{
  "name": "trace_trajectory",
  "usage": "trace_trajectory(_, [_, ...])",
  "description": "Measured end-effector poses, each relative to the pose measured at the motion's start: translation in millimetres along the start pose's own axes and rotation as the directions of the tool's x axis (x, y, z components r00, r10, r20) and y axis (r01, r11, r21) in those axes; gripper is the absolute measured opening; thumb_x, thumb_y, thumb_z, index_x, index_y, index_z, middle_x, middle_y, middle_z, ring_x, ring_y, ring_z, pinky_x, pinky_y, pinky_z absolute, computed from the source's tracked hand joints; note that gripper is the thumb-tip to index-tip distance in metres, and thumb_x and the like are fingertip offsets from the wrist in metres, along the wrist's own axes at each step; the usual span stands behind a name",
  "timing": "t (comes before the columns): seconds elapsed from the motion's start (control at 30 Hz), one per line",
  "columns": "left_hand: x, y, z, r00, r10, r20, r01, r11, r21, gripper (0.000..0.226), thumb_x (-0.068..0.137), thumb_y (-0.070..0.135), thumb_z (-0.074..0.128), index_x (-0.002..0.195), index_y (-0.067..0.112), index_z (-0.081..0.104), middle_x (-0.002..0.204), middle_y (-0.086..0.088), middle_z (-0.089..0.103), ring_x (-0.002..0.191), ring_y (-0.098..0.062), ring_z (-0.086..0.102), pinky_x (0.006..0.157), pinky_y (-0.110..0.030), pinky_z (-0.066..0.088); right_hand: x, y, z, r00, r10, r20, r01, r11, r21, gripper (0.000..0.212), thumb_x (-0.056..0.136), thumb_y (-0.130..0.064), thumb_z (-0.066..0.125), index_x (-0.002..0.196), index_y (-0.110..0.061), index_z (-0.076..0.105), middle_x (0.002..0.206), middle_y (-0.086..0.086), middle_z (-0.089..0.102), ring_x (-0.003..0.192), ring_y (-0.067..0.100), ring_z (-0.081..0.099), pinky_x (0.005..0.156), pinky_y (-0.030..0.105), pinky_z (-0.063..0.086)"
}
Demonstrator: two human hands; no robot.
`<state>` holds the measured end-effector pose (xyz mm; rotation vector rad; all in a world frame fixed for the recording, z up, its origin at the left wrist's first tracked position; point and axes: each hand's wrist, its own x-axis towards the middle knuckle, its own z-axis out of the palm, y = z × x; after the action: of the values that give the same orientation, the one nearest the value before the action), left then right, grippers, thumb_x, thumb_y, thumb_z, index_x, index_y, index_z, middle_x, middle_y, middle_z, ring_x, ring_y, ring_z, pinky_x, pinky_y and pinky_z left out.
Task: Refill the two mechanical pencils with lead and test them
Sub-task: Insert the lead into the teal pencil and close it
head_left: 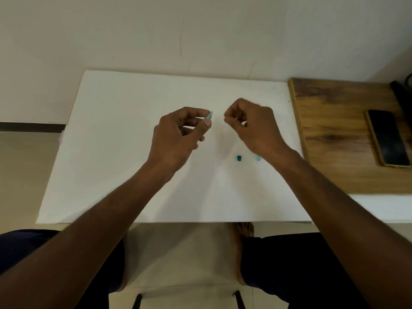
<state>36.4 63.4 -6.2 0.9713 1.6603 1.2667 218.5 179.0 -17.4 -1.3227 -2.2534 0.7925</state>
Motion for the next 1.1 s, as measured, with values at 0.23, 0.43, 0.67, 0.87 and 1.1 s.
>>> trace_trajectory(0.23, [0.7, -1.3, 1.4, 0.999, 0.036, -0.016, -0.035, 0.995, 0.096, 0.015, 0.096, 0.037, 0.078, 0.11, 0.034, 0.08, 0.095, 0.013, 0.08, 0.077, -0.01, 0.076, 0.07, -0.025, 0.055, -4.9, -25.0, -17.5, 0.998, 0.0, 0.069, -0.033, 0.875, 0.482, 0.016, 0.097, -0.017, 0.076, 0.112, -0.02, 0.082, 0.097, -0.001, 0.081, 0.089, 0.022, 0.075, 0.088, 0.027, 0.061])
trace_trajectory(0.43, [0.0, -2.4, 1.8, 0.998, 0.058, 0.004, -0.058, 0.991, 0.12, 0.014, 0.096, 0.037, 0.078, 0.109, 0.033, 0.081, 0.095, 0.012, 0.08, 0.076, -0.011, 0.075, 0.071, -0.026, 0.053, -5.6, -21.1, -16.5, 0.999, 0.009, 0.043, -0.027, 0.904, 0.427, 0.009, 0.092, -0.015, 0.081, 0.1, -0.014, 0.078, 0.085, -0.002, 0.079, 0.077, 0.015, 0.075, 0.079, 0.024, 0.06])
trace_trajectory(0.67, [0.0, -2.0, 0.4, 0.998, 0.058, 0.017, -0.06, 0.99, 0.13, 0.014, 0.095, 0.038, 0.078, 0.109, 0.033, 0.081, 0.096, 0.011, 0.081, 0.077, -0.011, 0.075, 0.072, -0.027, 0.053, -5.8, -22.2, -17.6, 0.997, -0.018, 0.069, -0.011, 0.914, 0.405, 0.009, 0.093, -0.016, 0.079, 0.102, -0.017, 0.082, 0.087, -0.002, 0.08, 0.081, 0.017, 0.076, 0.082, 0.026, 0.061])
trace_trajectory(0.87, [-1.5, -2.5, 1.1, 0.996, 0.07, 0.05, -0.079, 0.979, 0.189, 0.012, 0.095, 0.038, 0.079, 0.105, 0.034, 0.082, 0.092, 0.013, 0.081, 0.074, -0.009, 0.074, 0.071, -0.026, 0.054, -5.7, -19.2, -22.1, 0.991, -0.044, 0.126, -0.003, 0.938, 0.347, 0.012, 0.094, -0.017, 0.079, 0.105, -0.02, 0.083, 0.089, -0.003, 0.081, 0.084, 0.015, 0.077, 0.084, 0.024, 0.061])
trace_trajectory(1.1, [-2.9, 0.1, 2.8, 0.991, 0.125, 0.057, -0.136, 0.957, 0.258, 0.012, 0.095, 0.04, 0.078, 0.104, 0.036, 0.083, 0.089, 0.018, 0.08, 0.075, -0.005, 0.075, 0.077, -0.018, 0.055, -5.5, -17.2, -28.9, 0.985, -0.075, 0.157, 0.023, 0.951, 0.307, 0.013, 0.094, -0.02, 0.08, 0.106, -0.021, 0.083, 0.087, -0.006, 0.08, 0.084, 0.012, 0.076, 0.083, 0.02, 0.06])
